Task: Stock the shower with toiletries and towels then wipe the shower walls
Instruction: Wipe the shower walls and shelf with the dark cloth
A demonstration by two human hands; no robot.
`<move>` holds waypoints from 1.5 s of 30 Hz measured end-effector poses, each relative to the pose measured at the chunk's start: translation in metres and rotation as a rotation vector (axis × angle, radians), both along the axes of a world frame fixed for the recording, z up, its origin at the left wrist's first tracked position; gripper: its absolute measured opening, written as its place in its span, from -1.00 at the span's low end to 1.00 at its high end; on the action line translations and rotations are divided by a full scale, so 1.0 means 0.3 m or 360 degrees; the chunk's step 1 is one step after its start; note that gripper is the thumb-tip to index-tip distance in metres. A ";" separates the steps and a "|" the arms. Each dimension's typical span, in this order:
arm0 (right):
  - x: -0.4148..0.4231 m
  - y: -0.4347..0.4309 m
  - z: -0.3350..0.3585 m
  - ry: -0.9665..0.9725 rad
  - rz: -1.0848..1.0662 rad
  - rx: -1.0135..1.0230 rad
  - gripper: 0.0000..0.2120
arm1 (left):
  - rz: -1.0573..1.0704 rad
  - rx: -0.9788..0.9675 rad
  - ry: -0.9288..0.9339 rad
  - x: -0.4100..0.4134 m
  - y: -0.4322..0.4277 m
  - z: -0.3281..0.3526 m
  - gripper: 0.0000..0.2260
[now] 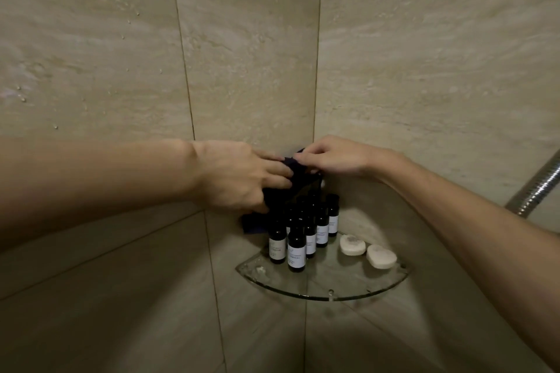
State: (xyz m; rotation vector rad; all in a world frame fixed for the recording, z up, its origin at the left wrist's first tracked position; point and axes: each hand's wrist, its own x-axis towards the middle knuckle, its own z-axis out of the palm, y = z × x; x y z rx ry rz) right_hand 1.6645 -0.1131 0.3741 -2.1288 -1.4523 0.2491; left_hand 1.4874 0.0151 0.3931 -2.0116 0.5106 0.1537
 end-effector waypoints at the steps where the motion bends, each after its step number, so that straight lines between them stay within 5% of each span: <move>1: 0.001 0.011 -0.001 -0.0024 -0.0037 0.0031 -0.58 | 0.0021 -0.0012 -0.0012 0.004 0.001 0.011 -0.66; 7: 0.000 0.060 -0.025 -0.0279 -0.0253 0.0042 -0.63 | -0.0018 -0.0367 0.0043 0.057 0.012 0.013 -0.47; 9: -0.001 0.055 -0.039 -0.0287 -0.0264 0.0034 -0.64 | -0.0104 -0.0379 0.0005 0.076 0.034 -0.005 -0.59; 12: 0.007 0.039 -0.060 -0.0233 -0.0275 0.0153 -0.65 | -0.0204 -0.0301 -0.0036 0.087 0.047 -0.013 -0.76; 16: 0.019 0.018 -0.063 -0.0156 -0.0326 0.0502 -0.68 | -0.0479 -0.0011 -0.0107 0.077 0.049 -0.005 -0.70; 20: -0.013 0.006 -0.042 -0.0248 -0.0322 0.0753 -0.79 | -0.0184 0.0398 -0.0227 0.111 0.016 -0.025 -0.68; 25: -0.034 0.005 -0.017 -0.0204 -0.0329 0.0867 -0.84 | -0.0430 0.0290 -0.0383 0.150 -0.021 -0.022 -0.79; 41: -0.030 0.003 0.042 0.0078 -0.0486 0.0806 -0.60 | -0.0424 0.0170 -0.0514 0.293 -0.043 -0.039 -0.94; 45: -0.033 -0.009 0.061 0.0189 -0.0524 0.0820 -0.52 | -0.0228 0.0168 -0.0536 0.342 -0.060 -0.062 -0.80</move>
